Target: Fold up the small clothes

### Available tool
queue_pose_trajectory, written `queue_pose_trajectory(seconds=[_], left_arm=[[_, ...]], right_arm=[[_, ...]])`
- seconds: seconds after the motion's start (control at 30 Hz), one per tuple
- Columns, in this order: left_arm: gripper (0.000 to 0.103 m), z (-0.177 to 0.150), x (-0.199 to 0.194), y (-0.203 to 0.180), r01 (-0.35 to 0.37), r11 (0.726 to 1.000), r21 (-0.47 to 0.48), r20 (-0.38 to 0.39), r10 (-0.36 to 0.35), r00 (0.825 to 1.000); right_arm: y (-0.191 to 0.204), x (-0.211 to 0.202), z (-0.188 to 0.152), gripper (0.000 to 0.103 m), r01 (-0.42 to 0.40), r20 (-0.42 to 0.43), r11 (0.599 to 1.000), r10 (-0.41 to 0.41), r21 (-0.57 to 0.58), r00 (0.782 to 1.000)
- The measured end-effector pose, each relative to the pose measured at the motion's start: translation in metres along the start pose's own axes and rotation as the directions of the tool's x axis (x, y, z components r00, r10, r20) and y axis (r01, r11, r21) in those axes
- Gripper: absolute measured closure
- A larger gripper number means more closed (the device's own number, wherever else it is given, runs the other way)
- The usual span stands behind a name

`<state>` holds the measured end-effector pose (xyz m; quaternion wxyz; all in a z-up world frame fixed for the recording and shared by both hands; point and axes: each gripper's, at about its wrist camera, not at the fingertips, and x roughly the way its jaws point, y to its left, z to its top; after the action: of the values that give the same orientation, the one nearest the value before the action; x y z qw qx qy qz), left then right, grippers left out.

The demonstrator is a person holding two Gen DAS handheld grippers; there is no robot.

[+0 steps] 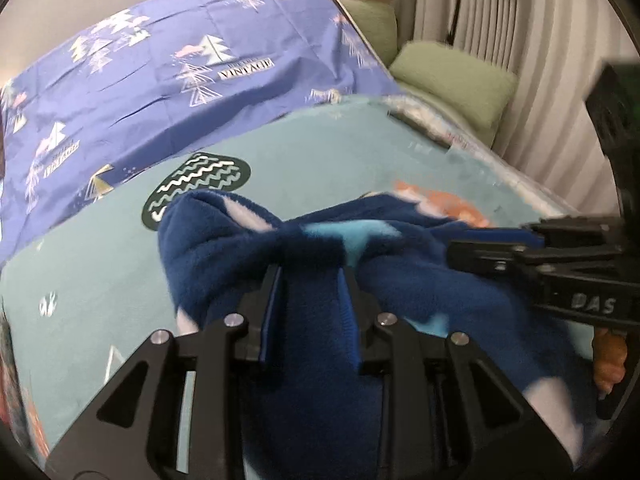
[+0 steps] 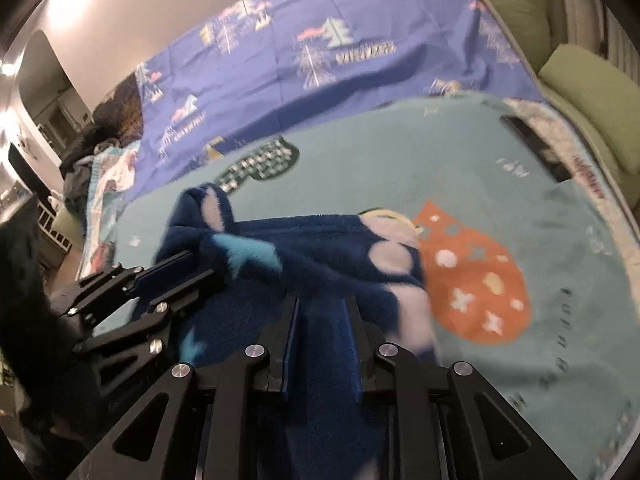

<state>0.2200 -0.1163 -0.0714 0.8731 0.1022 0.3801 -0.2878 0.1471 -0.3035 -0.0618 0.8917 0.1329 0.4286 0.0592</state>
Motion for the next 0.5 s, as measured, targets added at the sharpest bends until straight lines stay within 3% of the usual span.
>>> queue_pose_trajectory(seconds=[0.1,0.2,0.27,0.37,0.5], left_arm=[[0.069,-0.005,-0.035,-0.003,0.099,0.994,-0.043,0.031,-0.098,0.995],[0.066,-0.023,-0.070,-0.020,0.118,0.993,0.016,0.063,-0.119,0.991],[0.056,-0.039,-0.083,-0.032,0.129,0.990,0.059,0.060,-0.133,0.989],[0.052,-0.068,-0.083,-0.046,0.141,0.985,0.100,0.007,-0.142,0.990],[0.051,-0.101,-0.062,-0.064,0.019,0.970,0.241,0.073,-0.038,0.997]], right_arm=[[0.010,-0.039,-0.014,0.082,-0.052,0.020,0.998,0.053,-0.038,0.998],[0.020,-0.057,-0.035,0.082,-0.098,-0.003,0.993,0.098,-0.067,0.995],[0.022,-0.057,-0.050,0.082,-0.122,-0.043,0.990,0.119,-0.067,0.992],[0.019,-0.030,-0.074,0.082,-0.119,-0.140,0.992,0.111,-0.047,0.984],[0.022,-0.010,-0.090,0.082,-0.080,-0.120,0.994,0.070,-0.079,0.990]])
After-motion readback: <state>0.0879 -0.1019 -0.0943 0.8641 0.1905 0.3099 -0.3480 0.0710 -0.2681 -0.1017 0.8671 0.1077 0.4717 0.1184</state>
